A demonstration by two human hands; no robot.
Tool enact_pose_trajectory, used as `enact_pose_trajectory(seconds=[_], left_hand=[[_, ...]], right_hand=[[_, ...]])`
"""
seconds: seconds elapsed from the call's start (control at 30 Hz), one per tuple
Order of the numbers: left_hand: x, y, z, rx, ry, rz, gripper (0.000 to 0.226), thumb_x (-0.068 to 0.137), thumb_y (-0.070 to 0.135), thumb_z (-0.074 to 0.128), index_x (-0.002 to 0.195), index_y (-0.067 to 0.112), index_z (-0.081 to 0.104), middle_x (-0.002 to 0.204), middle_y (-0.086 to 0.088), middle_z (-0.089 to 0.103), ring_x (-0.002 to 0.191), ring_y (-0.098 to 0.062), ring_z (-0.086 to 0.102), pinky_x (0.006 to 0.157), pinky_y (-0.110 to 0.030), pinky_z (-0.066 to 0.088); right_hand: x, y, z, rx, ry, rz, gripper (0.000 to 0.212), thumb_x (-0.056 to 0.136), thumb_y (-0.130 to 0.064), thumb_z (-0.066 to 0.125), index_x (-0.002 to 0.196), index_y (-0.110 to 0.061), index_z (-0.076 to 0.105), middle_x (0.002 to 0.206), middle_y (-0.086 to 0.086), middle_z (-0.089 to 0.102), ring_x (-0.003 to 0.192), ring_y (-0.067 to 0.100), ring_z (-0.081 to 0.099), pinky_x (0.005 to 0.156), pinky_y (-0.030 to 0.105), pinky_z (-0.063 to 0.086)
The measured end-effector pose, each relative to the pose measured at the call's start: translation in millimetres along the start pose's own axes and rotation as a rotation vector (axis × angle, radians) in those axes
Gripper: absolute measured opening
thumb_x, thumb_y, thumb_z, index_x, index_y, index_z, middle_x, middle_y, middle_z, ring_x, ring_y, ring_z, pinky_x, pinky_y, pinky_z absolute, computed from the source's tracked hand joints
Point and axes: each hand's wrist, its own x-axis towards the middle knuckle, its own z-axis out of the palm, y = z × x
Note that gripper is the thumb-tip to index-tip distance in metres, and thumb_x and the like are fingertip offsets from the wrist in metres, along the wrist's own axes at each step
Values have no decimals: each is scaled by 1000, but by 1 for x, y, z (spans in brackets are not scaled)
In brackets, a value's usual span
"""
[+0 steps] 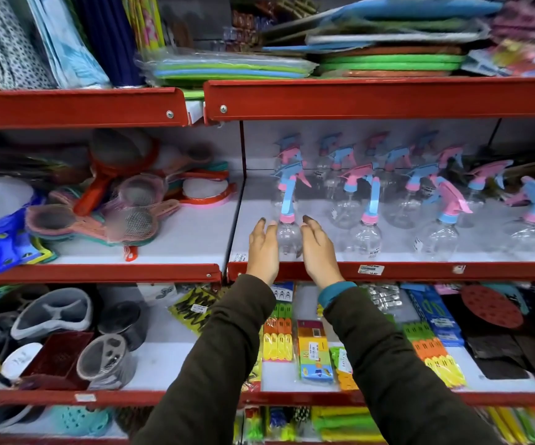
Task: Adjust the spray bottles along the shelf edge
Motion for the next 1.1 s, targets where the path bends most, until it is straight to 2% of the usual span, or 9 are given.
enact_pose_trajectory(seconds=[0.1, 0.2, 0.33, 0.47, 0.63, 0.77, 0.83, 1.0, 1.1], left_hand=[[-10, -2, 9, 51, 56, 0, 54, 107, 28, 31, 157, 7, 30, 167, -11, 23, 153, -25, 29, 118, -24, 21], [-15, 1, 17, 48, 39, -16, 55, 107, 29, 30, 157, 6, 30, 167, -11, 24, 153, -27, 30, 123, -31, 21], [-5, 2, 15, 81, -3, -47, 53, 108, 24, 27, 154, 0, 34, 167, -15, 27, 154, -25, 27, 118, -20, 18], [6, 10, 9, 10, -9, -84, 42, 105, 23, 31, 127, 1, 58, 145, -25, 54, 136, -36, 51, 120, -45, 35], [16, 9, 6, -28, -93, -115, 46, 104, 23, 30, 123, -2, 62, 133, -29, 63, 128, -42, 58, 114, -51, 42], [6, 13, 9, -17, -81, -80, 40, 104, 27, 30, 115, 5, 61, 138, -29, 58, 134, -41, 52, 118, -53, 37], [-1, 15, 9, 40, -22, -49, 38, 105, 27, 29, 124, 12, 58, 148, -21, 51, 142, -34, 43, 123, -48, 30], [-3, 8, 7, 134, -16, 16, 51, 108, 28, 25, 149, 5, 43, 159, -17, 39, 151, -27, 30, 126, -36, 20], [-2, 8, 6, 182, -33, 12, 51, 108, 27, 24, 150, 5, 43, 160, -17, 38, 151, -26, 29, 122, -31, 20]], right_hand=[[2, -3, 3, 17, -29, 1, 43, 104, -24, 35, 142, -10, 51, 147, 11, 54, 137, 25, 49, 119, 38, 34], [-4, 0, 6, 53, -24, 24, 42, 104, -22, 36, 138, -7, 54, 143, 13, 58, 133, 26, 53, 117, 41, 37], [-14, 4, 3, 42, 19, 4, 43, 103, -21, 36, 141, -11, 54, 147, 8, 55, 135, 19, 50, 115, 28, 35], [-22, 6, -3, -7, 50, -20, 42, 103, -21, 37, 138, -11, 57, 145, 8, 58, 134, 20, 51, 116, 31, 36], [-30, 7, -8, -53, 55, -43, 41, 102, -20, 38, 136, -10, 58, 143, 10, 58, 134, 23, 52, 117, 36, 37], [-31, 9, -8, -92, 51, -42, 41, 102, -22, 38, 138, -12, 55, 144, 10, 55, 133, 23, 50, 108, 25, 34], [-30, 8, -7, -87, 44, -39, 42, 102, -23, 39, 140, -12, 53, 146, 11, 53, 134, 24, 49, 106, 23, 31], [-30, 9, -3, -82, 17, -40, 45, 102, -24, 40, 144, -12, 49, 150, 11, 51, 137, 24, 47, 108, 24, 30], [-30, 9, -3, -83, 4, -45, 46, 101, -25, 40, 145, -12, 48, 151, 11, 49, 139, 24, 46, 109, 25, 30]])
